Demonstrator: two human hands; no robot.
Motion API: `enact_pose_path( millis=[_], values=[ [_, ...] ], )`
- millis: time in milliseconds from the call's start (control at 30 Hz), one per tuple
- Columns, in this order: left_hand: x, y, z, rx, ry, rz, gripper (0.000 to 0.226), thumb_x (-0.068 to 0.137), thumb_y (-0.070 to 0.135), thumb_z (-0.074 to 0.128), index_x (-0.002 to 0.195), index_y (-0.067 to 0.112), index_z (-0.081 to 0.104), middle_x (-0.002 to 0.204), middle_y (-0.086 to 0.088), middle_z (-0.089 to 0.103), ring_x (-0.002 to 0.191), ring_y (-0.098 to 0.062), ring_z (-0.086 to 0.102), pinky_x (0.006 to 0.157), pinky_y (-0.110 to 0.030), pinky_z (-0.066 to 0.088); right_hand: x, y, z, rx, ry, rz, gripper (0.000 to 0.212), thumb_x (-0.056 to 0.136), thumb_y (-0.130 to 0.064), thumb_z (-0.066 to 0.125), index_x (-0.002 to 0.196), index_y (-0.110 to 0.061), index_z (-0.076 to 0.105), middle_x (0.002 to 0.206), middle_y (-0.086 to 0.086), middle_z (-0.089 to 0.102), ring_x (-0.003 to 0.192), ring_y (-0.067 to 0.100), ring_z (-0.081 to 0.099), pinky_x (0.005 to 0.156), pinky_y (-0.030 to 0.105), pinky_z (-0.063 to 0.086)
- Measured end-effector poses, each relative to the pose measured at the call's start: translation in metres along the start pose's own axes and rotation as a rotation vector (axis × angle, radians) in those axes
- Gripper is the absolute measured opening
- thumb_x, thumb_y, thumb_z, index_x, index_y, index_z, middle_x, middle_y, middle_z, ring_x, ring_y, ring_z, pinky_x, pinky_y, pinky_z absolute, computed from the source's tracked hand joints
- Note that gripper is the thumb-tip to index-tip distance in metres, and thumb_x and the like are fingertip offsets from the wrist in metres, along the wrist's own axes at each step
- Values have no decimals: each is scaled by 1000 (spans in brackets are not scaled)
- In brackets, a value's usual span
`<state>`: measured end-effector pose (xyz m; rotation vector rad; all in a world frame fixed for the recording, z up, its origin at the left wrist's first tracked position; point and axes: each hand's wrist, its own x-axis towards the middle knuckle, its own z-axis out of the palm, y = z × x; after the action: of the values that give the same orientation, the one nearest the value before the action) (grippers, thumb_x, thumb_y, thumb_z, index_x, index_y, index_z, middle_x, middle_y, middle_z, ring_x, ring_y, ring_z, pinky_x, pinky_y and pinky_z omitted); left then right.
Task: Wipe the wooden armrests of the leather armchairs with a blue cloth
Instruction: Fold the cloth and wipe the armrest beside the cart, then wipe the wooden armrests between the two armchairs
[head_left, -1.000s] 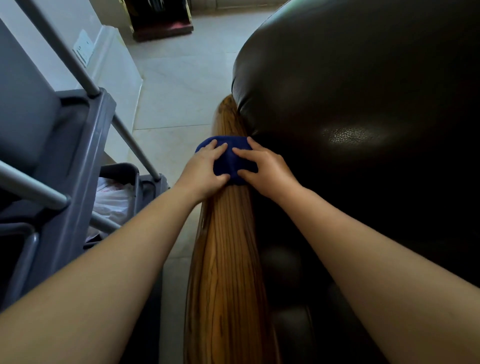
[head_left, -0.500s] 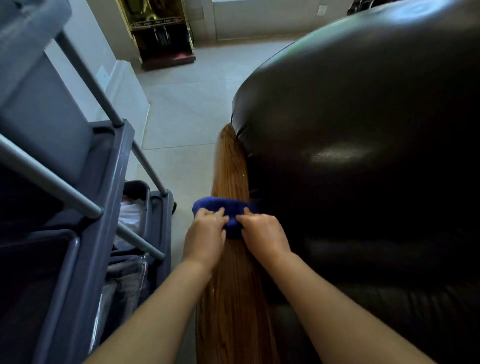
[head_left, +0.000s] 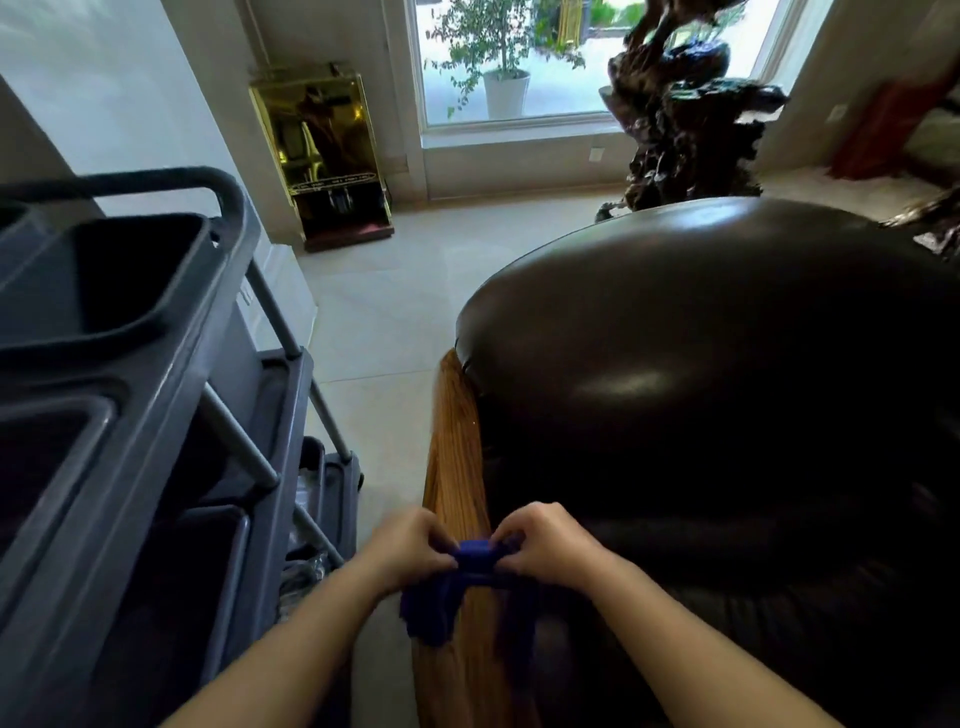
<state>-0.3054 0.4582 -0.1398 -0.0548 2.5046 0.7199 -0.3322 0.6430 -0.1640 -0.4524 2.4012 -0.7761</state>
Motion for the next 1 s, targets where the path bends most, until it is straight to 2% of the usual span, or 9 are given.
enact_pose_path(
  millis=[67, 133, 200, 300, 467, 667, 800, 900, 1000],
  values=[
    [-18, 31, -38, -4, 1, 74, 16, 76, 18, 68, 91, 18, 73, 81, 4, 72, 75, -7, 65, 66, -19, 52, -22, -16, -40, 57, 37, -10, 22, 73, -27, 74, 94, -30, 70, 82, -14, 64, 71, 0, 61, 52, 10, 46],
    [-41, 64, -68, -6, 1, 137, 13, 76, 16, 68, 88, 17, 72, 73, 8, 67, 69, -5, 63, 60, -15, 49, -51, -34, -77, 88, 84, -19, 23, 70, -24, 75, 92, -30, 71, 75, -16, 64, 66, -2, 62, 48, 7, 44],
    [-62, 98, -90, -12, -17, 186, 12, 77, 13, 66, 87, 15, 72, 71, 6, 66, 67, -7, 62, 58, -15, 48, -85, -49, -112, 84, 112, -29, 24, 69, -19, 73, 91, -29, 72, 75, -14, 67, 66, 2, 66, 50, 11, 48],
    [-90, 151, -118, -17, -27, 277, 10, 79, 11, 65, 85, 17, 71, 75, 4, 66, 68, -7, 62, 58, -15, 49, -133, -62, -163, 91, 158, -25, 25, 72, -11, 71, 94, -23, 71, 79, -6, 70, 76, 22, 71, 58, 26, 57],
    [-134, 248, -118, 52, -15, 407, 11, 76, 12, 68, 85, 18, 70, 79, 3, 66, 71, -8, 61, 53, -16, 47, -236, -62, -221, 99, 246, 30, 18, 74, -6, 72, 83, -21, 69, 80, 2, 69, 73, 18, 71, 60, 30, 60],
    [-170, 362, -64, 119, -58, 550, 10, 76, 10, 69, 82, 17, 69, 71, 3, 63, 62, -7, 58, 45, -9, 49, -361, -9, -254, 145, 308, 104, 11, 79, -5, 68, 88, -11, 69, 81, 7, 69, 72, 16, 69, 62, 29, 60],
    [-189, 441, -6, 154, -59, 630, 14, 75, 11, 70, 89, 15, 70, 71, 3, 62, 65, -10, 58, 65, -25, 54, -445, 50, -271, 159, 364, 128, 19, 80, -5, 67, 99, -5, 68, 88, 10, 69, 78, 17, 69, 62, 26, 60],
    [-201, 495, 51, 129, -59, 675, 16, 74, 11, 71, 89, 11, 70, 69, 4, 63, 63, -9, 57, 65, -24, 51, -503, 106, -279, 131, 430, 153, 21, 78, -5, 69, 99, -6, 69, 86, 9, 70, 76, 17, 68, 62, 27, 59],
    [-209, 542, 110, 34, -101, 678, 18, 74, 8, 70, 92, 8, 70, 79, -6, 67, 72, -15, 61, 73, -30, 55, -556, 161, -285, 103, 461, 186, 21, 77, -6, 70, 98, -7, 69, 77, 2, 68, 66, 9, 66, 52, 18, 55]
  ],
)
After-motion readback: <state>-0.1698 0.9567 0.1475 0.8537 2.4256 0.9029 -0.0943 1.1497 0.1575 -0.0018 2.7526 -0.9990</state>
